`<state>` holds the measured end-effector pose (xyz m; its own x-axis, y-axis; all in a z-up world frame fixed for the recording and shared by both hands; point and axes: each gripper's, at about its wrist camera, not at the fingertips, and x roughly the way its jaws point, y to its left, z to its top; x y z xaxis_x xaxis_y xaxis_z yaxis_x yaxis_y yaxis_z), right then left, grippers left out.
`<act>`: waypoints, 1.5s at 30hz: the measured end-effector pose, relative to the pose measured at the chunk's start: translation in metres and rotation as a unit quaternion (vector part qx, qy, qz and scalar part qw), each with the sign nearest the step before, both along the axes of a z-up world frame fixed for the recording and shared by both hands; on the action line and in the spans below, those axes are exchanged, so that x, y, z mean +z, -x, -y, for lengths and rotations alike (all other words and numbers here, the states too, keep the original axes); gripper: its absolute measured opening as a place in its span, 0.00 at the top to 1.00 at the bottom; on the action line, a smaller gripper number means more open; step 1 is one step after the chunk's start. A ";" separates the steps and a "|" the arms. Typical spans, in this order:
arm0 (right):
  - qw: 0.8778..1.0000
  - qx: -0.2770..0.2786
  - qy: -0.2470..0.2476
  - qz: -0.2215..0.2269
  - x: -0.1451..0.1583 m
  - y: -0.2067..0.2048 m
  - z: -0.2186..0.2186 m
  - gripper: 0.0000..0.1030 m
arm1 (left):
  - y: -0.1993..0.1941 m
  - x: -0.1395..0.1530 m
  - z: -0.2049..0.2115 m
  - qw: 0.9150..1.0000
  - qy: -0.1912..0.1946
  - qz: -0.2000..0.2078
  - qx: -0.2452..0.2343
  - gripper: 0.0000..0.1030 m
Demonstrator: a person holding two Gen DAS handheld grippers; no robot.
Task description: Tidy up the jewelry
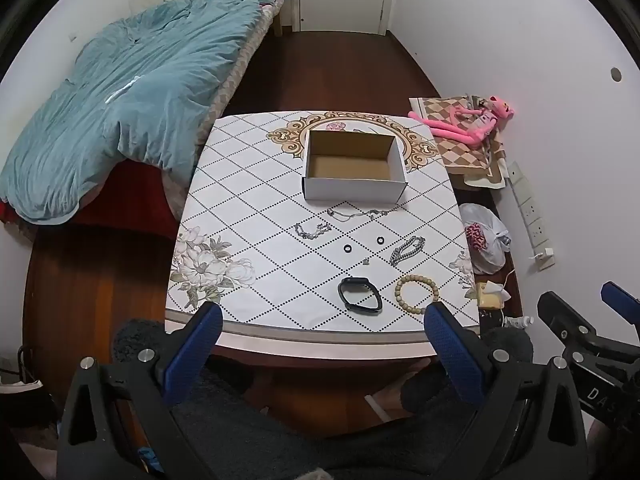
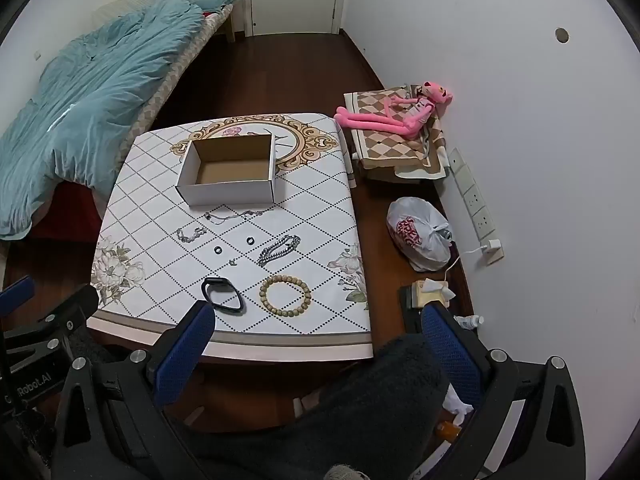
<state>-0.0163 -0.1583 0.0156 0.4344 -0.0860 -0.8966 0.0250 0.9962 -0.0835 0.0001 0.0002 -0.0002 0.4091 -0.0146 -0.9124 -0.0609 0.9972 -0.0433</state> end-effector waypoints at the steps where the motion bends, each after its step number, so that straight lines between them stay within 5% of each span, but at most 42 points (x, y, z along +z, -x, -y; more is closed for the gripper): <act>1: 1.000 0.000 -0.001 0.000 0.000 0.000 0.000 0.00 | 0.000 0.000 0.000 1.000 0.000 0.001 0.000 0.00; 45: 1.000 -0.001 0.007 0.007 0.013 -0.002 -0.002 0.00 | 0.000 0.010 -0.002 1.000 -0.002 0.016 0.003 0.00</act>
